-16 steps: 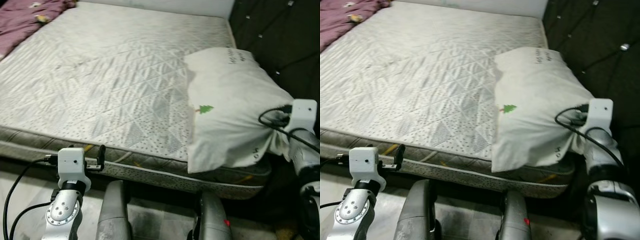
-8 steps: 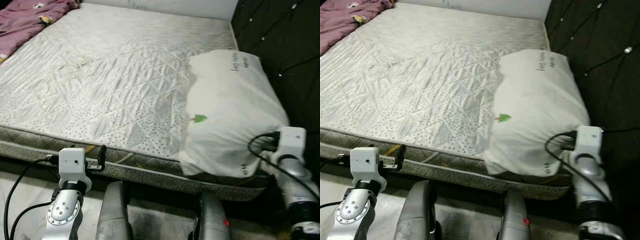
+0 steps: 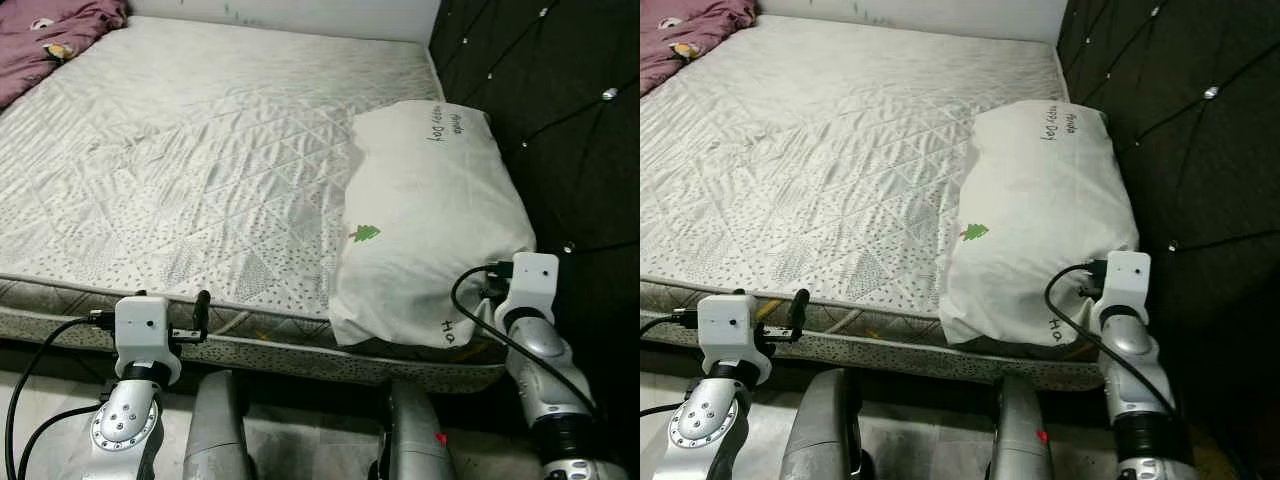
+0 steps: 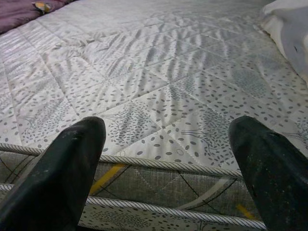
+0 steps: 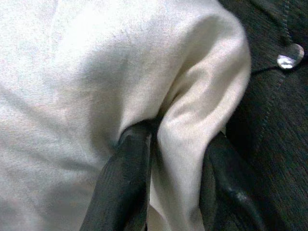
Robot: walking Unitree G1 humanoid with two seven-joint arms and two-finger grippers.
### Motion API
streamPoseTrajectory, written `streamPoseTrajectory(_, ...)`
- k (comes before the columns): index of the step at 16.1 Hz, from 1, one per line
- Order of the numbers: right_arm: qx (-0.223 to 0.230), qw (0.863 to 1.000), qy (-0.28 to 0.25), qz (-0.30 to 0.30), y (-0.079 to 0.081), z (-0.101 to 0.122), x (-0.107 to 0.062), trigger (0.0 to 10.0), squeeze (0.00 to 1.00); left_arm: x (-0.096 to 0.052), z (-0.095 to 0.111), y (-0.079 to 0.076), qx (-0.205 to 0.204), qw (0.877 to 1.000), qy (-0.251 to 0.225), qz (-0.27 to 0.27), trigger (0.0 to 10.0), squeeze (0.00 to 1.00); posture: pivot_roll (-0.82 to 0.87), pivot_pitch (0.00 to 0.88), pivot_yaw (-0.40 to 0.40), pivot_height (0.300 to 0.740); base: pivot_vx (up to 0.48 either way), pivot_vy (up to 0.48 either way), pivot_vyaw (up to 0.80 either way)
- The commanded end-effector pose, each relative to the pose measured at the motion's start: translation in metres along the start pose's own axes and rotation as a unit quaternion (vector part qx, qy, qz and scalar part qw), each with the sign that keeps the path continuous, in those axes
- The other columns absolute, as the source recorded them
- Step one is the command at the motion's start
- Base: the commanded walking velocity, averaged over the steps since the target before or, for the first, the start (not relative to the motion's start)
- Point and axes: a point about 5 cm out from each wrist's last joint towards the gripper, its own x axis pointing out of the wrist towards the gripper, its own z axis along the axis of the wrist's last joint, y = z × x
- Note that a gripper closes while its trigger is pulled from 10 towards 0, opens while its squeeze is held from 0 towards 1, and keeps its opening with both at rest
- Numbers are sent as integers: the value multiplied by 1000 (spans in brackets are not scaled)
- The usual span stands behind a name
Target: Clean up the room
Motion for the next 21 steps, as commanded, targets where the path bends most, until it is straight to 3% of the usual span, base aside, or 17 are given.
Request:
streamPoseTrajectory(1, -5, 1000, -21, 3, 5, 7, -2, 10000, 1000, 2, 1, 4, 5, 1000, -3, 10, 10000, 0, 60, 0, -35, 570, 0, 0, 0)
streamPoseTrajectory(5, 3, 998, -58, -24, 0, 15, -6, 10000, 1000, 10, 11, 11, 7, 999, -37, 36, 10000, 0, 52, 0, -27, 570, 0, 0, 0)
streamPoseTrajectory(9, 76, 991, -81, 70, 33, 21, -12, 10000, 1000, 30, 24, 13, -26, 996, -61, 56, 10000, 0, 50, 0, -37, 570, 0, 0, 0)
streamPoseTrajectory(11, 119, 980, -126, 94, 52, 38, -20, 10000, 1000, 36, 29, 15, -29, 995, -78, 59, 10000, 0, 53, 0, -46, 570, 0, 0, 0)
streamPoseTrajectory(14, 144, 974, -133, 116, 63, 46, -24, 10000, 1000, 37, 28, 12, -50, 994, -72, 62, 10000, 0, 46, 0, -33, 570, 0, 0, 0)
streamPoseTrajectory(15, 133, 974, -136, 126, 66, 48, -25, 10000, 1000, 38, 28, 11, -47, 995, -71, 57, 10000, 0, 43, 0, -23, 570, 0, 0, 0)
streamPoseTrajectory(16, 116, 968, -154, 162, 74, 53, -31, 10000, 0, 39, 26, 7, -41, 996, -68, 44, 10000, 0, 37, 0, -2, 570, 0, 0, 0)
streamPoseTrajectory(18, 135, 958, -171, 189, 82, 59, -37, 10000, 0, 37, 25, 5, -36, 997, -63, 30, 10000, 0, 43, 0, 20, 580, 0, 0, 0)
streamPoseTrajectory(21, 138, 958, -161, 194, 88, 56, -38, 10000, 0, 30, 22, 7, -32, 998, -52, 26, 10000, 0, 53, 0, 22, 615, 0, 0, 0)
